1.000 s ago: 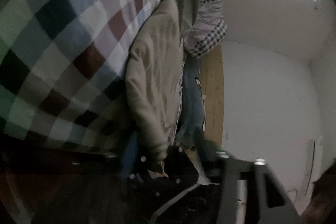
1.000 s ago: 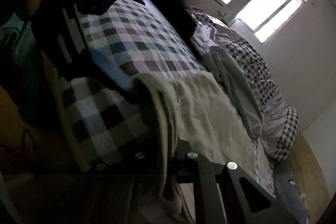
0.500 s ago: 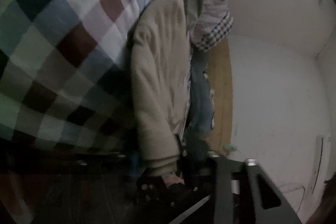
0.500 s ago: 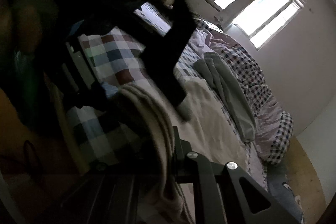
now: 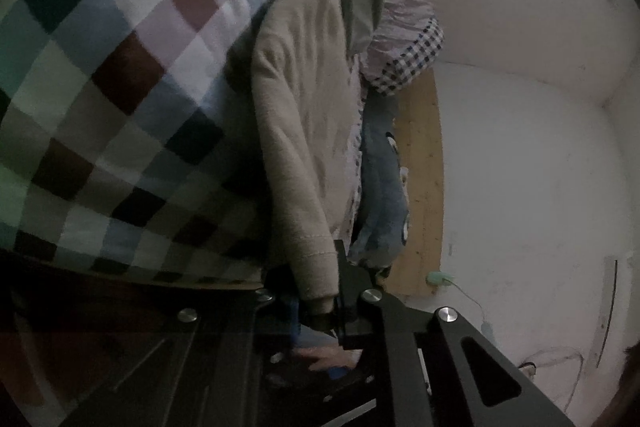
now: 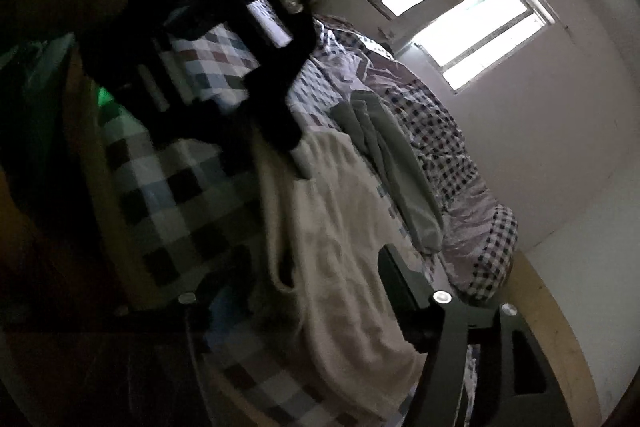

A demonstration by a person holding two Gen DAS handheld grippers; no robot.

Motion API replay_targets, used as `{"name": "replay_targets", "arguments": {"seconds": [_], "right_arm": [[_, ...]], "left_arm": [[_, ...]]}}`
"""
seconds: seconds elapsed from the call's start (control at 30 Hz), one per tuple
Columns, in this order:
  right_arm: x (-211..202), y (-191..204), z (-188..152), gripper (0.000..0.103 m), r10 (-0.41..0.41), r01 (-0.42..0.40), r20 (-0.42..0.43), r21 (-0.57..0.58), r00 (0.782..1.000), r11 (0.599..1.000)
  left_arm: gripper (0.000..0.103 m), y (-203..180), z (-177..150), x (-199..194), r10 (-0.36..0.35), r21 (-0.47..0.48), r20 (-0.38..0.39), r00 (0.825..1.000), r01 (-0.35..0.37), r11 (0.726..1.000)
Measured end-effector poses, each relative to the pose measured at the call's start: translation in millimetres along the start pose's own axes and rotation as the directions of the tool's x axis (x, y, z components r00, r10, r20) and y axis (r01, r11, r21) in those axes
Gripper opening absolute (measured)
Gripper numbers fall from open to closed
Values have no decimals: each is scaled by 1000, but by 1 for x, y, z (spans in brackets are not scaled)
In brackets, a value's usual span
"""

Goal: Fold clothes
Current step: 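Grasp the beige garment edge with the left gripper while the right gripper grasps it too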

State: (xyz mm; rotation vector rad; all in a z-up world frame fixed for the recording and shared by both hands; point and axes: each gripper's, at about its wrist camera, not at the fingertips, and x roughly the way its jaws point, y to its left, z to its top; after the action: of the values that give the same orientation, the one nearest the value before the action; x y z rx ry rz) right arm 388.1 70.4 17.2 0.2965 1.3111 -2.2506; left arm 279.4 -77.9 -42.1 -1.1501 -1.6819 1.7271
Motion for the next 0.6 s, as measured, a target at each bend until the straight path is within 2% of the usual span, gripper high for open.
{"name": "replay_targets", "arguments": {"seconds": [0.07, 0.33, 0.43, 0.6], "right_arm": [[2, 3, 0, 71, 62, -61, -28, 13, 998, 998], [20, 13, 9, 71, -36, 35, -32, -56, 999, 998], [27, 16, 12, 70, -73, 70, -32, -82, 997, 994], [37, 31, 12, 70, -86, 81, -28, -139, 996, 987]], "left_arm": [[11, 0, -1, -2, -22, -3, -5, 1000, 22, 1000], [11, 10, 1, -7, -50, -63, -31, 998, 48, 997], [11, 10, 1, -9, -39, -59, -36, 999, 37, 998], [11, 7, -3, -18, -57, -46, -33, 998, 55, 997]]}}
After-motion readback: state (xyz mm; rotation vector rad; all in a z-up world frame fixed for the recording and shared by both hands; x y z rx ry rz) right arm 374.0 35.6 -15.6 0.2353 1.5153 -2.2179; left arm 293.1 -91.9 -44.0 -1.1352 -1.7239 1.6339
